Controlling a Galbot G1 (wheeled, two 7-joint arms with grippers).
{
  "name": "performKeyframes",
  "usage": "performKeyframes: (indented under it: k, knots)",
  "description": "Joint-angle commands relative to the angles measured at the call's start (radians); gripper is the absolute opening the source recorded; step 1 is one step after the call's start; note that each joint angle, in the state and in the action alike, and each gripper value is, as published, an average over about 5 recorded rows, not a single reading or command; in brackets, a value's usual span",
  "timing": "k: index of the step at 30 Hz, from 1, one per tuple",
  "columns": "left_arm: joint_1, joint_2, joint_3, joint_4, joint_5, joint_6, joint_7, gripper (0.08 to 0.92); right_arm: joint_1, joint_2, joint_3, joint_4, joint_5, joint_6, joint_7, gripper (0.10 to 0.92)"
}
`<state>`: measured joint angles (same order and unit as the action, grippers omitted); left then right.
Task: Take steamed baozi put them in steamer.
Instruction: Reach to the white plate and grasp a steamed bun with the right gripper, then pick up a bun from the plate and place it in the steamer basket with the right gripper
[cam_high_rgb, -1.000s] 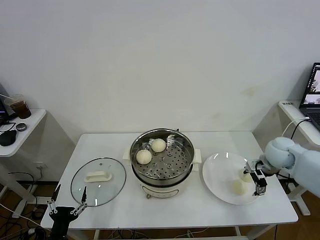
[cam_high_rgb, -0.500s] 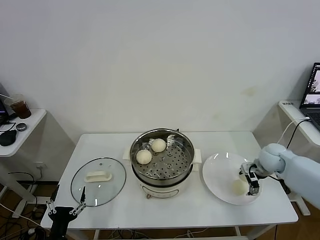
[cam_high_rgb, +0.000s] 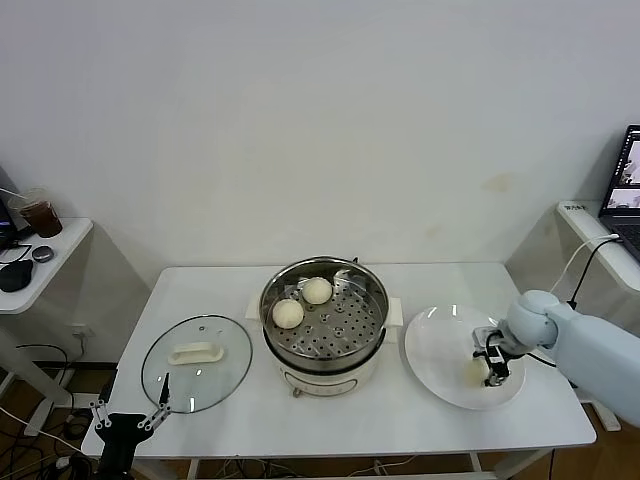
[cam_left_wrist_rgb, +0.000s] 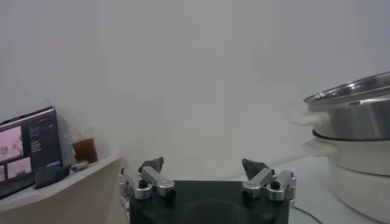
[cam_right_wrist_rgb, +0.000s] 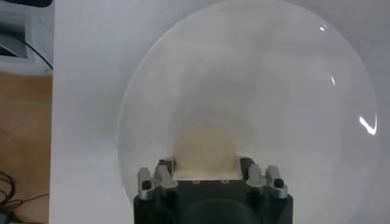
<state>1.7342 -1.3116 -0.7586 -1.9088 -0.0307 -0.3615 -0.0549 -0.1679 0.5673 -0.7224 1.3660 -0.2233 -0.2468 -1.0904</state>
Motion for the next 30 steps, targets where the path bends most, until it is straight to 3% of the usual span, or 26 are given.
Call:
performKeyframes:
  k: [1,8,16,30]
  knots:
    - [0.000,0.001,-0.001,-0.002,-0.001,0.000,0.001,0.823,0.130,-0.017,-0.045,0.024,0.062,-0.007,-0.039,0.541]
    - [-0.007,0.006,0.003,-0.005,-0.005,0.000,0.002,0.823,0.472,0.016,-0.125,0.020,0.230,0.015,-0.110,0.527]
    - [-0.020,0.015,0.007,-0.004,-0.014,-0.002,0.003,0.823,0.814,0.241,-0.294,0.012,0.400,0.091,-0.135,0.526]
    - [-0.018,0.009,-0.002,-0.007,-0.016,-0.007,0.002,0.823,0.778,0.556,-0.540,0.095,0.464,0.408,-0.072,0.528]
